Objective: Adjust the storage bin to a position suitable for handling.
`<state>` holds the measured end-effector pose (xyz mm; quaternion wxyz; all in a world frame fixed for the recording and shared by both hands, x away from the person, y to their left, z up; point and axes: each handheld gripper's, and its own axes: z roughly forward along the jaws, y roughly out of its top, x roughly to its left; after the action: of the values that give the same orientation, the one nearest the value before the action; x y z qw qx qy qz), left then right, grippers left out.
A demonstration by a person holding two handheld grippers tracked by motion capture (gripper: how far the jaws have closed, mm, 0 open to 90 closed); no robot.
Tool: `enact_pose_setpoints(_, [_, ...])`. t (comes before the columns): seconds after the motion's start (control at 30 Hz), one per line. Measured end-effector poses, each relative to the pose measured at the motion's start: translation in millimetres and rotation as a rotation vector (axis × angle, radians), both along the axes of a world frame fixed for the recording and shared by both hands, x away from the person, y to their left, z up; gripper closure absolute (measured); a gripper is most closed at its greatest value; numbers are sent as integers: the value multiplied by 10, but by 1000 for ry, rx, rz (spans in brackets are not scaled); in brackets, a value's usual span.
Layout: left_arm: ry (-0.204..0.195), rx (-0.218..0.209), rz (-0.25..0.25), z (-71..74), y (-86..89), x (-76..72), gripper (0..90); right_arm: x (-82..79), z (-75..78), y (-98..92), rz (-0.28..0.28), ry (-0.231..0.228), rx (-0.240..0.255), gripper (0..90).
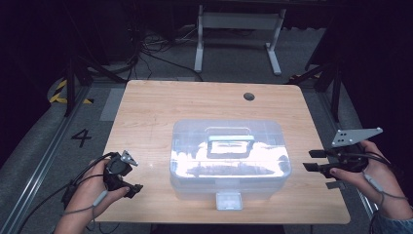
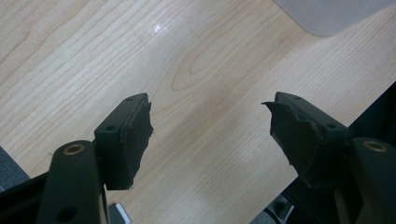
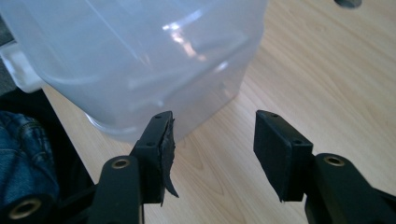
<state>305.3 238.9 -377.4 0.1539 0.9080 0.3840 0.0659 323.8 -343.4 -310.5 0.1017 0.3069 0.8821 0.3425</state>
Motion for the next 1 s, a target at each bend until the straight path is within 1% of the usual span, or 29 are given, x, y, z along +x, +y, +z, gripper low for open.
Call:
enact_pose_setpoints(0.03, [0, -2, 0, -4, -1, 1, 297, -1, 42, 26, 8, -7, 8, 486])
enact_pose_setpoints(0.07, [3, -1, 2, -5, -2, 0, 289, -5, 121, 86, 25, -15, 38, 485])
enact_pose_setpoints(0.1, [5, -1, 3, -7, -2, -1, 289, -5, 121, 86, 25, -15, 38, 485])
enact_pose_setpoints(0.13, [2, -1, 0, -9, -2, 1, 286, -8, 159, 122, 35, -15, 54, 485])
enact_pose_setpoints(0.2, [2, -3, 2, -9, -4, -1, 284, -8, 231, 195, 62, -28, 79, 483])
enact_pose_setpoints(0.3, [-1, -7, 3, -4, -12, -5, 283, 13, 306, 320, 98, -39, 97, 478])
enact_pose_setpoints(0.4, [0, -11, -1, -3, -20, -9, 283, 61, 346, 470, 137, -49, 93, 467])
enact_pose_setpoints(0.6, [0, -9, -8, -9, -27, -7, 282, 184, 365, 723, 189, -57, 99, 455])
enact_pose_setpoints(0.73, [3, -5, -10, -9, -31, -6, 283, 262, 352, 873, 213, -61, 91, 445])
enact_pose_setpoints(0.87, [4, -12, -11, -23, -41, -3, 282, 339, 322, 1017, 243, -77, 67, 433])
enact_pose_setpoints(0.9, [2, -8, -13, -24, -43, -1, 283, 349, 316, 1043, 245, -78, 64, 431])
enact_pose_setpoints(1.0, [12, -5, -15, -31, -52, 2, 282, 394, 284, 1137, 256, -69, 54, 430])
